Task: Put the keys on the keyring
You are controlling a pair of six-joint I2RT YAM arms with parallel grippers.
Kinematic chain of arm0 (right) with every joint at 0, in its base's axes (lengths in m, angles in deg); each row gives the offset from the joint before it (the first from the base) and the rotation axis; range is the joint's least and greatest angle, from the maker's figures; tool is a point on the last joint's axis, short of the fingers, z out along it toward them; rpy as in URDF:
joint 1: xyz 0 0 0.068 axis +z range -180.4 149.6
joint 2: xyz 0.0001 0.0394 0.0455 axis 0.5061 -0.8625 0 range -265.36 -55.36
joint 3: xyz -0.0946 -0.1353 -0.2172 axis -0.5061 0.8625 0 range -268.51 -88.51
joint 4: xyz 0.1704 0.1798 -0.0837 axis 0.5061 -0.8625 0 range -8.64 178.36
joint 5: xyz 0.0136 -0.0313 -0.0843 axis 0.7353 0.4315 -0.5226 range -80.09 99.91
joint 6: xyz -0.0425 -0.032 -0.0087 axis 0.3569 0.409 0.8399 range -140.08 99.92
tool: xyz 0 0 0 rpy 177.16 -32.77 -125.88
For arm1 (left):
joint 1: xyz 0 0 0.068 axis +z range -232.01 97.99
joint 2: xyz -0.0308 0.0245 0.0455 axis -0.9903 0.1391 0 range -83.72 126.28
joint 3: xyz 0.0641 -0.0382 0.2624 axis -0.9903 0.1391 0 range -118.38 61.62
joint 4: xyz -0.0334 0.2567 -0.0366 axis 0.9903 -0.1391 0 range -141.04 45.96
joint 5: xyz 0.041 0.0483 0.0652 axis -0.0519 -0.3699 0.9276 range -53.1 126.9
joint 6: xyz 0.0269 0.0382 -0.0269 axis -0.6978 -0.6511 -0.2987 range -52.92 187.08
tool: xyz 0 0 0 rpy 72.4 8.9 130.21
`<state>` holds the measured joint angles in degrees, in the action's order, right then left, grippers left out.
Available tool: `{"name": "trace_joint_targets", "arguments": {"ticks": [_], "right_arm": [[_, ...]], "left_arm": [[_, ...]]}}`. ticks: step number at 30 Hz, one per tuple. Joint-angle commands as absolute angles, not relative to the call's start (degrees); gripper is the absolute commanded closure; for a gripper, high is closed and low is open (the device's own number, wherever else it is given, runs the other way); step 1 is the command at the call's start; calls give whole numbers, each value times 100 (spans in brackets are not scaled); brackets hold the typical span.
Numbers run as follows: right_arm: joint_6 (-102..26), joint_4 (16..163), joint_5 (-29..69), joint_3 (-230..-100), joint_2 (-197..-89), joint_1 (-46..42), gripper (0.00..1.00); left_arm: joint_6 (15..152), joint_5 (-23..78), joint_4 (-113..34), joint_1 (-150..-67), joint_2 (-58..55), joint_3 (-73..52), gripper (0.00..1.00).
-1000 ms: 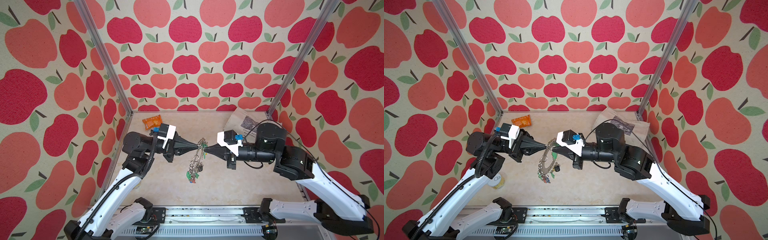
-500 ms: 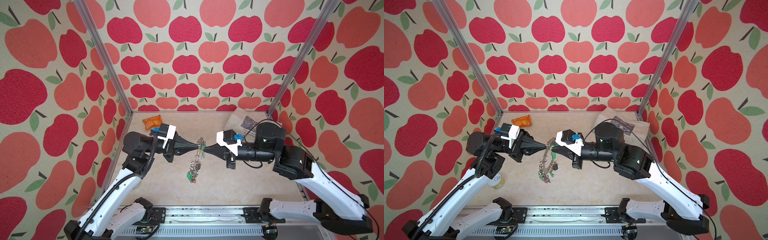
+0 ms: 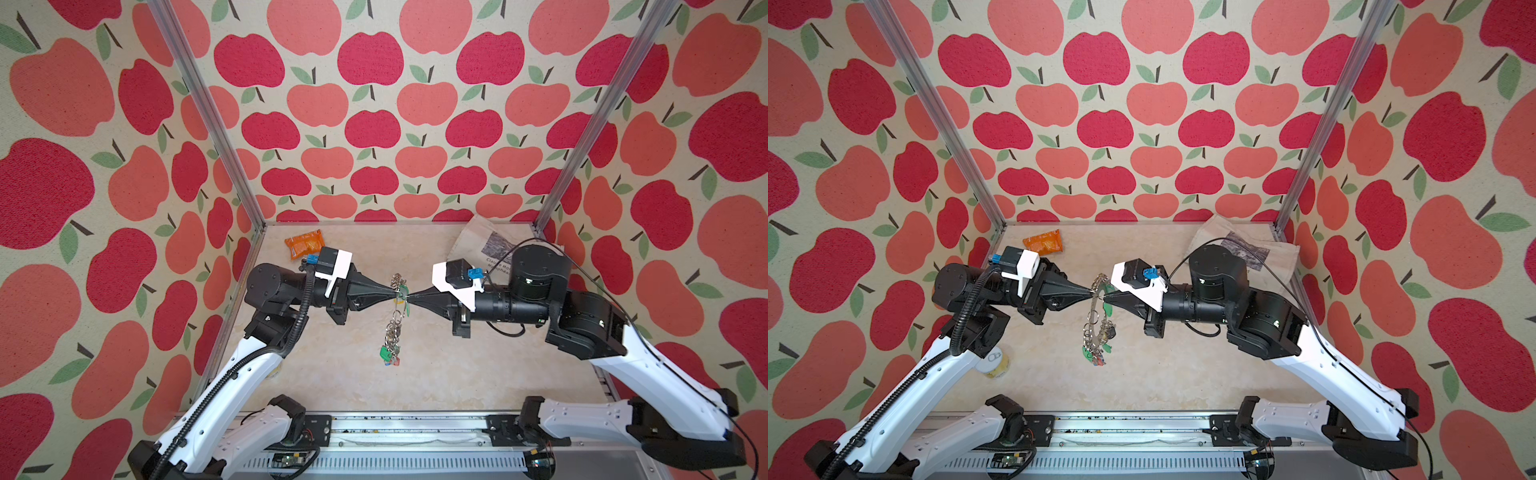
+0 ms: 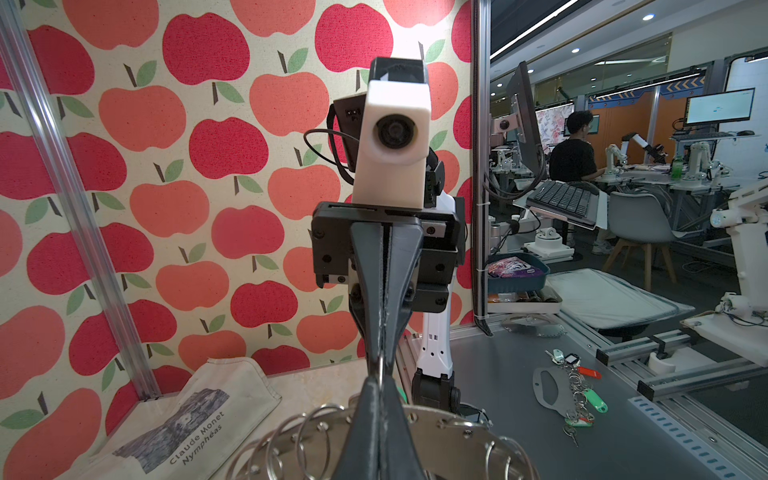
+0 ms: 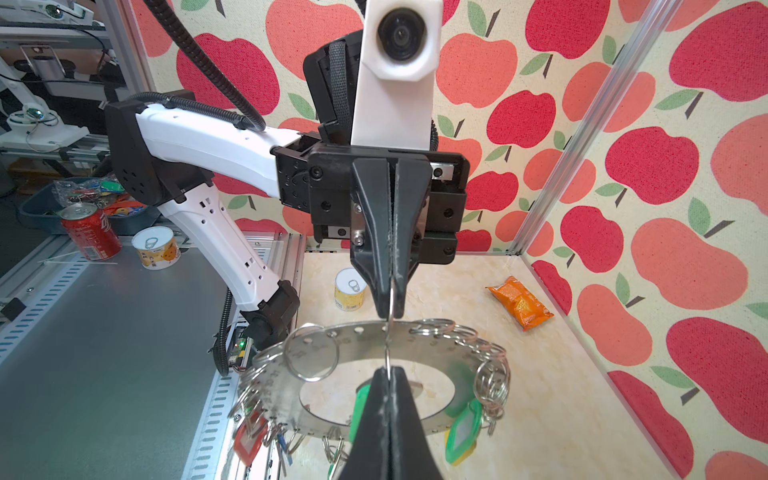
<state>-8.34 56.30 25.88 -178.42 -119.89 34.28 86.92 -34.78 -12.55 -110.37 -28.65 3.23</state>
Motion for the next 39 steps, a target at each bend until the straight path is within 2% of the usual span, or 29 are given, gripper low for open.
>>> {"name": "trace_joint_targets", "arguments": {"ticks": [1,39], "right_arm": [[-769,5579,2498,-17973,-11882,3387,100],[-686,5646,2872,-18118,-12047,3389,100]], "left_arm": [[8577,-3553,-1163,-11047,-2945,61,100],[8493,-3580,-1272,-11066,-2914,27,100]]}}
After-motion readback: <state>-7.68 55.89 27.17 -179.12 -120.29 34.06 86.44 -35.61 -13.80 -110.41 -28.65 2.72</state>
